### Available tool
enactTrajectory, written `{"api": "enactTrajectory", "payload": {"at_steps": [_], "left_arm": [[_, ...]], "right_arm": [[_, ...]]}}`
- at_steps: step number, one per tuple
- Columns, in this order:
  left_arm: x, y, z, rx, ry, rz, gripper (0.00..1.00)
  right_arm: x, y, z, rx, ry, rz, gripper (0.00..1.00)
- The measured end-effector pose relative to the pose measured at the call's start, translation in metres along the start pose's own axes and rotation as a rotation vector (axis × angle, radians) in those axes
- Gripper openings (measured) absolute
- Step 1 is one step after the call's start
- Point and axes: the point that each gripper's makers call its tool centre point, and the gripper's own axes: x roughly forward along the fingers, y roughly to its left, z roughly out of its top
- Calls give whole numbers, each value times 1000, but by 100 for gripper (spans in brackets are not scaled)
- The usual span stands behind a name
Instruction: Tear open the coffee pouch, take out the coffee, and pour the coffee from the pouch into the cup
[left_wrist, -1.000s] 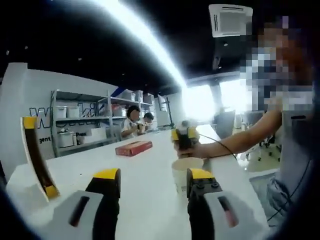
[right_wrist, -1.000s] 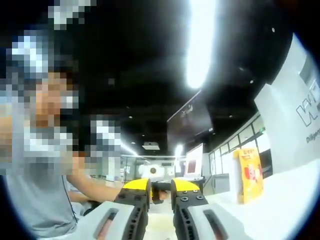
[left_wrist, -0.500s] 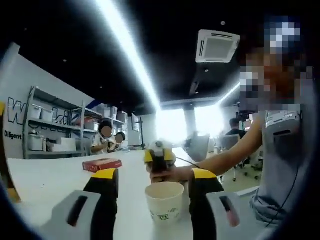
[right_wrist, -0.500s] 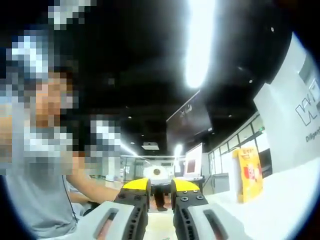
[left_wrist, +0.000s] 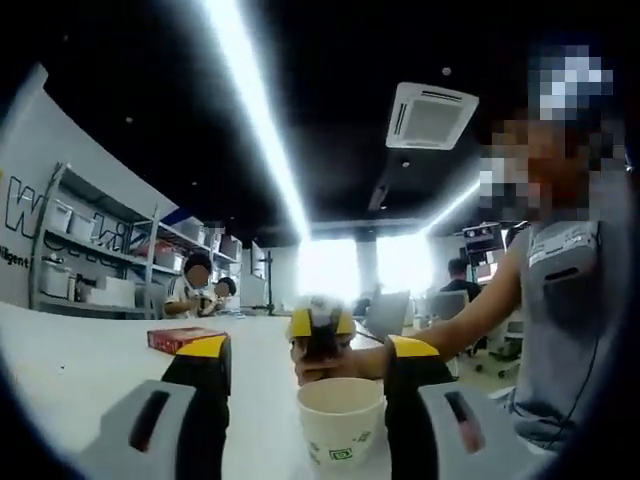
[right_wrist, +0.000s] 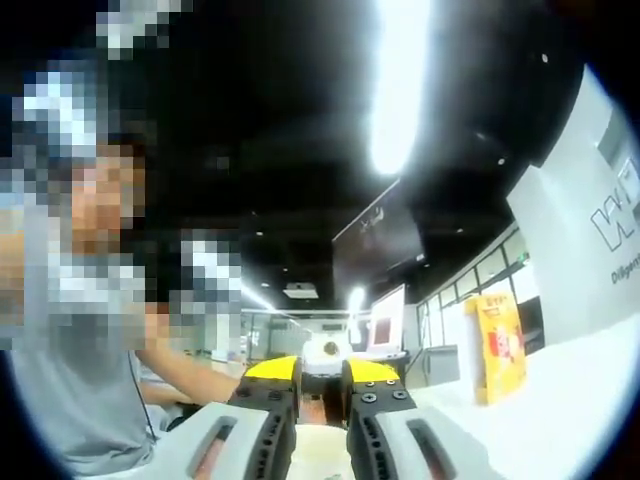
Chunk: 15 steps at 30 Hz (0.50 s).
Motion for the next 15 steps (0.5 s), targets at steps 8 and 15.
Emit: {"api": "enactTrajectory", "payload": {"at_steps": [8,15], "left_arm": [[-4,-7,3,-6,-12,6,64],[-6,-3,2,-19,-13,11,63]], "right_arm": [[9,5,-7,-6,23,4,20],[10,4,-5,-28,33,-12,23]]}}
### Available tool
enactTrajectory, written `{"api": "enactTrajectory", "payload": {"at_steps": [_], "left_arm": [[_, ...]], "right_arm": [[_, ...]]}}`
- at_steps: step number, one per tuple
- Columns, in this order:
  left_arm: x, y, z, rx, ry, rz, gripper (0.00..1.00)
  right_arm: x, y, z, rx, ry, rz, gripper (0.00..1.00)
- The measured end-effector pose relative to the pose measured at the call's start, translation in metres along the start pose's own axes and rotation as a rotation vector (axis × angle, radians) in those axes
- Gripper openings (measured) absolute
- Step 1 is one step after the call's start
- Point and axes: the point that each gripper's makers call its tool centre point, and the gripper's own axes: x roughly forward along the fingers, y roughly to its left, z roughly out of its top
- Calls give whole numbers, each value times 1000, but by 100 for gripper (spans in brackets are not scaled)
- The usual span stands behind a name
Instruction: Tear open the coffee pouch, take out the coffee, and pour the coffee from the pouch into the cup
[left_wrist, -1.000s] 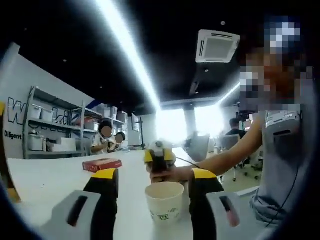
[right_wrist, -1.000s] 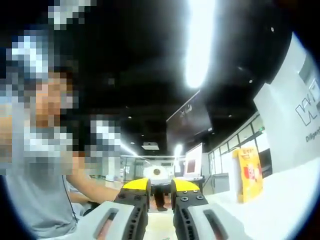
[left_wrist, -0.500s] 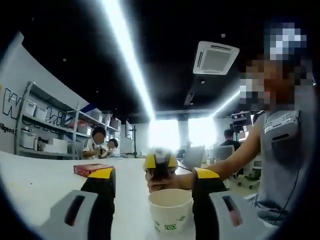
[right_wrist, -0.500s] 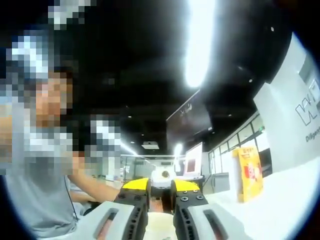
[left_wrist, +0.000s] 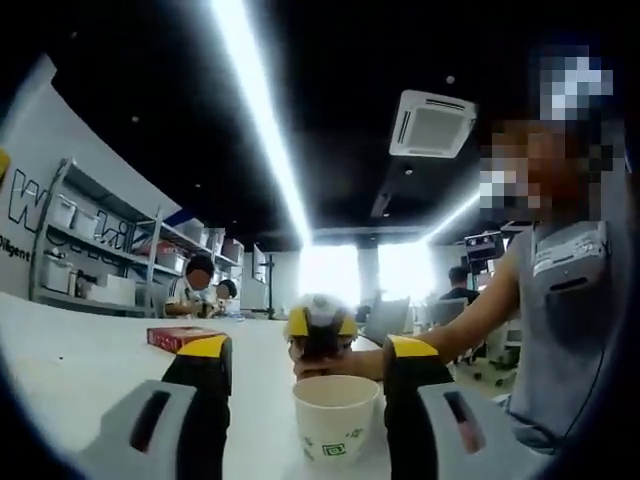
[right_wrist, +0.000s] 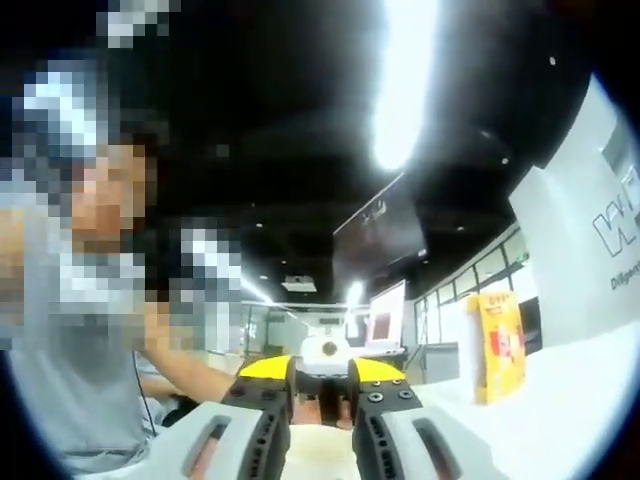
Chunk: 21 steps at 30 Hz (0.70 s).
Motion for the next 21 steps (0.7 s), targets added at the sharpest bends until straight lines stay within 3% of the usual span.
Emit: {"api": "enactTrajectory", "payload": {"at_steps": [8,13,18,21], "left_arm": [[-6,14,8,-20,-37,12,63],[-6,14,9,-28,-34,14,63],[-4,13,8,-29,-29,5,63],[-2,11,6,-22,-19,4,62]], "right_arm": [[-1,-8,3,-39,22,-37,32],[-1,-22,3,-20,61,-137,43],[1,-13,0,-76,104,-202,56],[-6,-16,-9,-120,161,-305,62]]}}
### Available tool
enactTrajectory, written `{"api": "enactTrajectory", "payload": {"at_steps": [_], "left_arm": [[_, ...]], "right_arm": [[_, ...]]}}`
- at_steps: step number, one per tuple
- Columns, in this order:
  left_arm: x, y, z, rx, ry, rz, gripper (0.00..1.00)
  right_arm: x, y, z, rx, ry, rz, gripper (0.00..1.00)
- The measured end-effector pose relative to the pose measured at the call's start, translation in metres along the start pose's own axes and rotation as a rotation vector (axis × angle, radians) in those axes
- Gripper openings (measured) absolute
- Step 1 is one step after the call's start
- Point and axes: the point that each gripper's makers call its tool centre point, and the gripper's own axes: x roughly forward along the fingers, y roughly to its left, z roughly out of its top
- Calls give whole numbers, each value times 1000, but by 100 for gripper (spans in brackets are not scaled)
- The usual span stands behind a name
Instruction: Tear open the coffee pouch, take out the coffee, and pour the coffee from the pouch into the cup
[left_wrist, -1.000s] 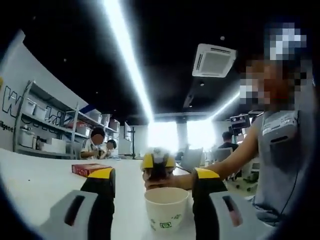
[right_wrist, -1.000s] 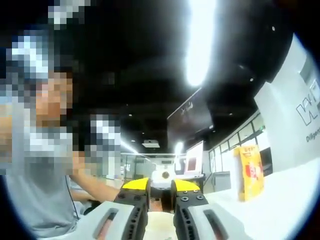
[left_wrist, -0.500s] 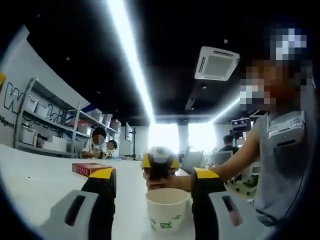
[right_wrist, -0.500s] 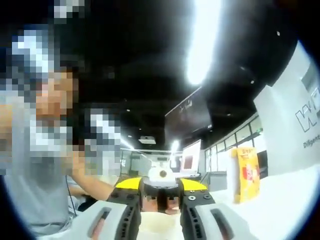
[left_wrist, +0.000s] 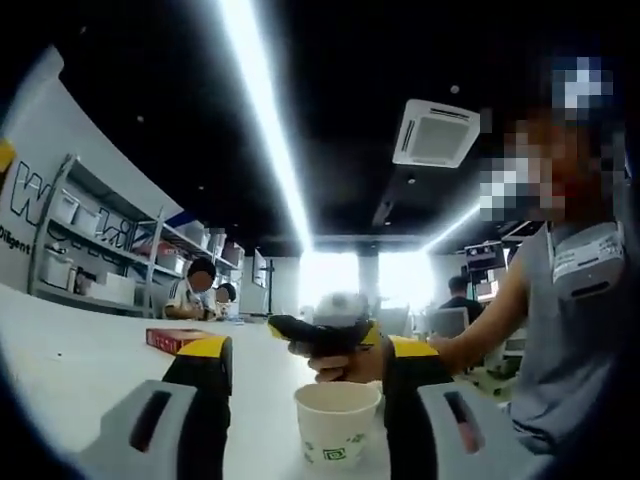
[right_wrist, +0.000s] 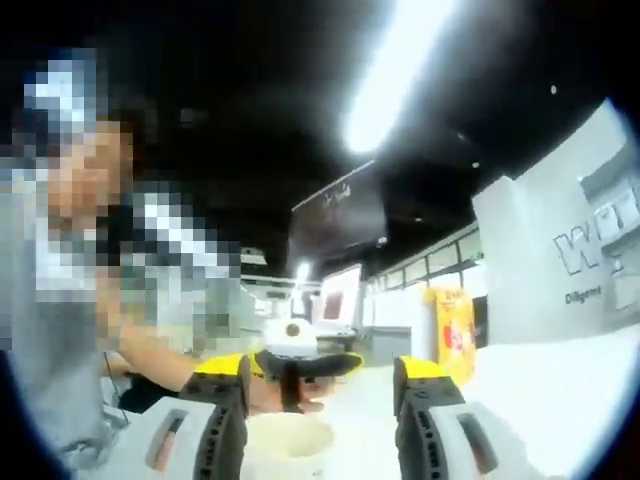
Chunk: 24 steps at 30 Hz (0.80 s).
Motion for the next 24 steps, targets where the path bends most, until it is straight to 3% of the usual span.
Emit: {"api": "enactTrajectory", "payload": {"at_steps": [5,9,12,15,17,18,20,24], "left_arm": [[2,-2,-5,10,28,-3,62],[2,-1,-4,8,25,1,61],[3,-2,-8,14,42,-3,61],[3,-3,-9,17,45,-3,61],[2,-2,-8,17,42,1,61],[2,-1,-8,15,41,2,61],[2,-1,-8,13,38,1,61],[2,-1,-9,18,46,2,61]], "right_arm": [[-6,12,-14,-19,58,-71,70],[-12,15,-33,24,156,-184,77],[-15,22,-50,19,244,-241,77],[-18,25,-64,57,287,-315,77],[-20,25,-72,29,318,-357,76],[-22,25,-81,-19,382,-383,75],[-23,26,-88,-84,430,-411,70],[-14,32,-88,-56,414,-425,68]]}}
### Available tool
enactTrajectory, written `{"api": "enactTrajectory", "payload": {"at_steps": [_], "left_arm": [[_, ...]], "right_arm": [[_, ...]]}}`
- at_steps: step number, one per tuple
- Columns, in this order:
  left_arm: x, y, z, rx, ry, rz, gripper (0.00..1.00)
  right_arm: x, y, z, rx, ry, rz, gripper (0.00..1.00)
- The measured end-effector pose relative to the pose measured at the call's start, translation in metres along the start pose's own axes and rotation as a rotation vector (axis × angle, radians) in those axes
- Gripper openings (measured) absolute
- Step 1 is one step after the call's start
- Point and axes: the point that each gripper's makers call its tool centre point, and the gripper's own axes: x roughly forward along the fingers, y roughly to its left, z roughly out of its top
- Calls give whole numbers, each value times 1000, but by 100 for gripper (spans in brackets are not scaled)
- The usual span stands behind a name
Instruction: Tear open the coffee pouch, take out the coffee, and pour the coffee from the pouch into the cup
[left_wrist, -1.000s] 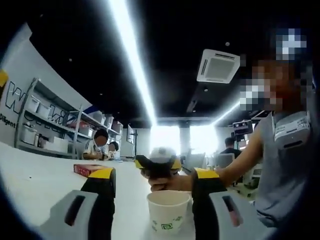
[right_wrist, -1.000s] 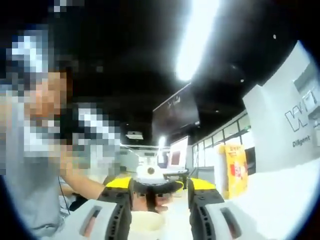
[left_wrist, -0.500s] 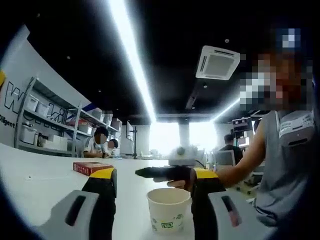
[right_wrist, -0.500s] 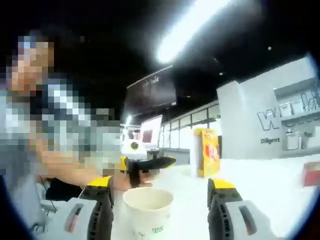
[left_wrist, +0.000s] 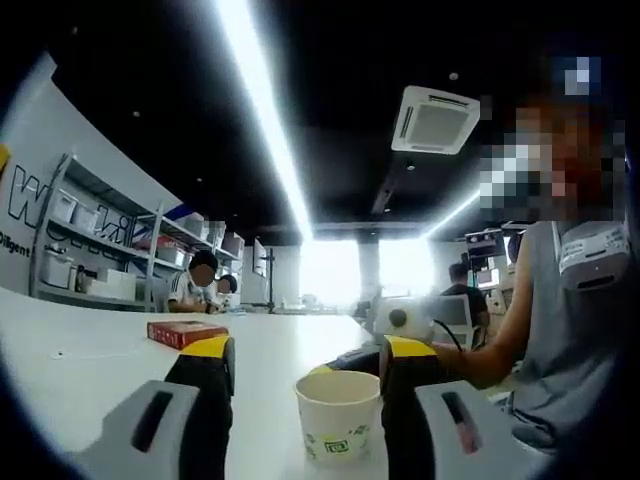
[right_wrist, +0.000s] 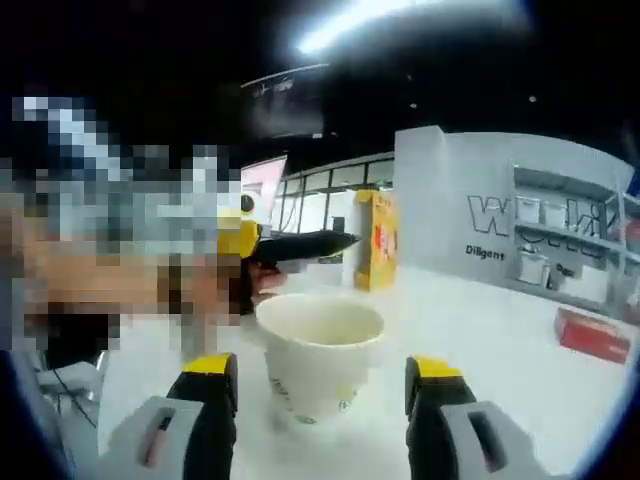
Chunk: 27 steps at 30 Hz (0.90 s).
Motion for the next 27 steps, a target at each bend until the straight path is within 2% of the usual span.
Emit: {"api": "enactTrajectory", "payload": {"at_steps": [2,7,17,27], "left_arm": [[0,0,0,-1,-1,1,61],[1,0,-2,3,10,-2,60],[0,2,-3,2,16,5,59],[0,2,-3,3,15,5,58]], "right_arm": [[2,3,1,18,-1,-1,67],[3,2,-4,47,20,-34,58],[9,0,-10,73,55,-54,57],[13,1,-7,69,44,-45,49]]}}
